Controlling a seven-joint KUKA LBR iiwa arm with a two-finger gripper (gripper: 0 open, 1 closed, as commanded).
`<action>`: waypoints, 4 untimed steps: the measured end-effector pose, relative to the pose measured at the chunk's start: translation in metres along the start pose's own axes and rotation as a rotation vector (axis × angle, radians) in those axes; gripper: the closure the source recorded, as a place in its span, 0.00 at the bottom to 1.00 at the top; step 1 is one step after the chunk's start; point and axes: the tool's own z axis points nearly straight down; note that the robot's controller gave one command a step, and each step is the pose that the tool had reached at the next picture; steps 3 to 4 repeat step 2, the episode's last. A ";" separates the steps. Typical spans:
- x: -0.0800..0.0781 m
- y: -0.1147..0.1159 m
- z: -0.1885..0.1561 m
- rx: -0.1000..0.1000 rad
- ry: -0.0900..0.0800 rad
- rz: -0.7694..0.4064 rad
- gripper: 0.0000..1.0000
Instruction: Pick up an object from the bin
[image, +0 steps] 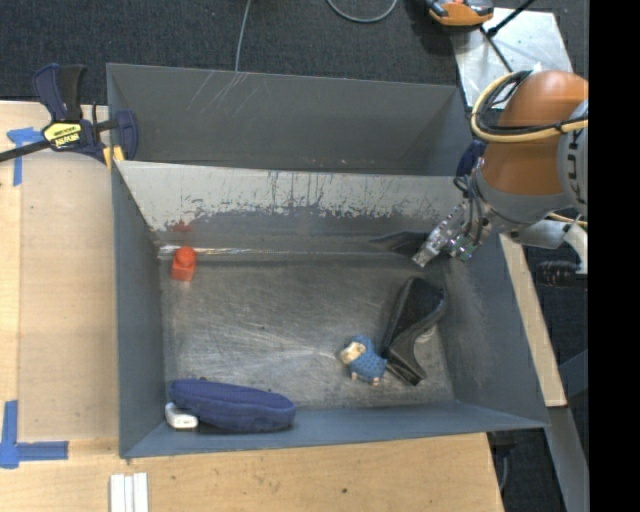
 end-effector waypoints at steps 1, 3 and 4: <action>-0.001 0.000 -0.001 0.001 0.000 -0.003 1.00; -0.002 0.001 -0.017 0.000 0.000 -0.007 1.00; -0.002 0.001 -0.017 0.000 0.000 -0.007 1.00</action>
Offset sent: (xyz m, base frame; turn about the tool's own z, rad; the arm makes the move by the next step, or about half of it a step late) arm -0.0001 0.0002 0.0002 0.0000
